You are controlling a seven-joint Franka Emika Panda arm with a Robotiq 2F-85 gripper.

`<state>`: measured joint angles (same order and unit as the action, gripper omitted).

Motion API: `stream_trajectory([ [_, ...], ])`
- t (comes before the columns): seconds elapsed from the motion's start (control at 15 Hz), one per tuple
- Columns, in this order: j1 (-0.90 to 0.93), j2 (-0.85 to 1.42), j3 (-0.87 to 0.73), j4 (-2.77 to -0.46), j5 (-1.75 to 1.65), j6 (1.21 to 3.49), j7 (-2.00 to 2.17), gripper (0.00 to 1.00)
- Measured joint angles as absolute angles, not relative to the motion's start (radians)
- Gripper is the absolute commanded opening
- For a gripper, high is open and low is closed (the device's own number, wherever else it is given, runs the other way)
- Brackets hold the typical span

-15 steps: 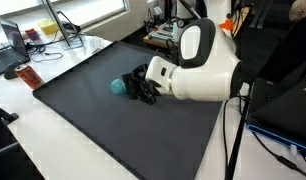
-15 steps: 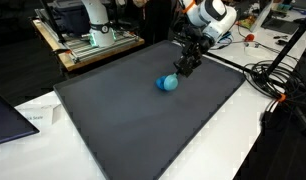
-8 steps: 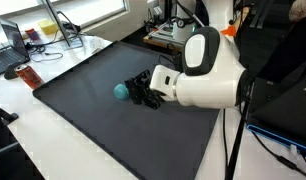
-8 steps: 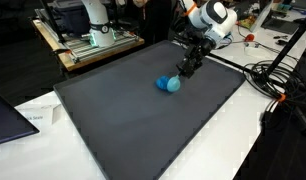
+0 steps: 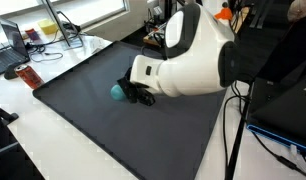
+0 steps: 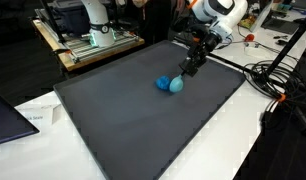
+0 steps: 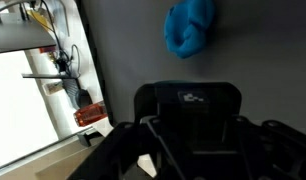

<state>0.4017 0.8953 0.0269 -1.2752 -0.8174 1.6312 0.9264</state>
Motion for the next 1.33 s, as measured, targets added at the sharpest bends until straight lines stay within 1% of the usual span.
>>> stream_trajectory([
  [0.47, 0.264, 0.756, 0.053, -1.385, -0.590, 1.845, 0.696, 0.22],
  [1.33, 0.087, 0.485, 0.022, -1.768, -0.253, 2.221, 0.328, 0.22],
])
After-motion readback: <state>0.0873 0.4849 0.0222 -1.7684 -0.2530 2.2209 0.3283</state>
